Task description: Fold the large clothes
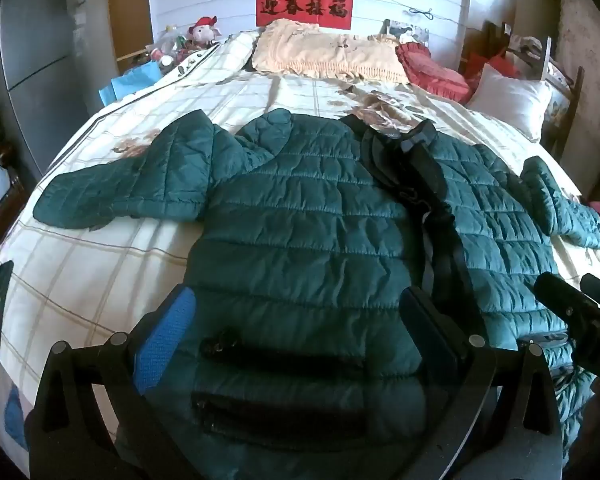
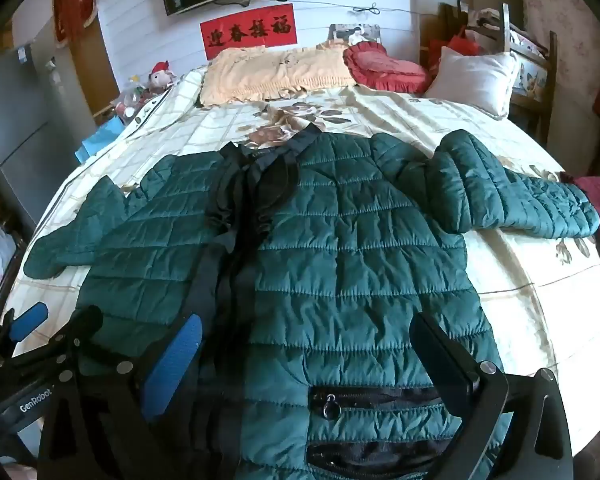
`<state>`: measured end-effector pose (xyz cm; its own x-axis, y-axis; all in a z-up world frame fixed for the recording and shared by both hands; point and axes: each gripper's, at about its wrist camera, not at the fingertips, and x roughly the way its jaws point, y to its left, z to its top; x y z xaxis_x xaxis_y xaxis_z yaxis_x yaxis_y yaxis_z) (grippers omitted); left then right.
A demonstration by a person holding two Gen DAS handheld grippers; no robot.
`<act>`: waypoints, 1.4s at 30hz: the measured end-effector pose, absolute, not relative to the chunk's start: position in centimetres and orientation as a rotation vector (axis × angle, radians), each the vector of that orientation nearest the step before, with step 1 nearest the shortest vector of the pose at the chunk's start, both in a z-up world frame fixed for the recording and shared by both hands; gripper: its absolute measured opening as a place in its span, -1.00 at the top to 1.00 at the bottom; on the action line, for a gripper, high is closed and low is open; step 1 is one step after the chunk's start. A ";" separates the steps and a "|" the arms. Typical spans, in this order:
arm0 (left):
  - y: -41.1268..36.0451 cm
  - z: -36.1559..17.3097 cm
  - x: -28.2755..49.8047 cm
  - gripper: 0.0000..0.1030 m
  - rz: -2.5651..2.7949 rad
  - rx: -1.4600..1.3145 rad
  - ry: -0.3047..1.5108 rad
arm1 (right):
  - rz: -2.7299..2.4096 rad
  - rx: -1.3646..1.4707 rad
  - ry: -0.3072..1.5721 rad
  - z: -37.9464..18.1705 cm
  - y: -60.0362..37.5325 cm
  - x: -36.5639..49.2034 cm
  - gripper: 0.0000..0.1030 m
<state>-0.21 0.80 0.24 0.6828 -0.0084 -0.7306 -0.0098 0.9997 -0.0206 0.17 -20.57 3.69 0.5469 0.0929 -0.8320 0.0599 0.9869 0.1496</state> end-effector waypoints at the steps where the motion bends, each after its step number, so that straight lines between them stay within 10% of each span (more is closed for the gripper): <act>1: 0.6 0.2 -0.2 -0.99 0.004 -0.020 0.817 | 0.021 0.170 0.995 3.7 -20.6 0.2 -1.00; 42: 0.9 -0.5 0.3 -0.99 0.038 0.034 0.808 | 0.019 0.164 1.012 2.9 -19.5 0.6 -1.00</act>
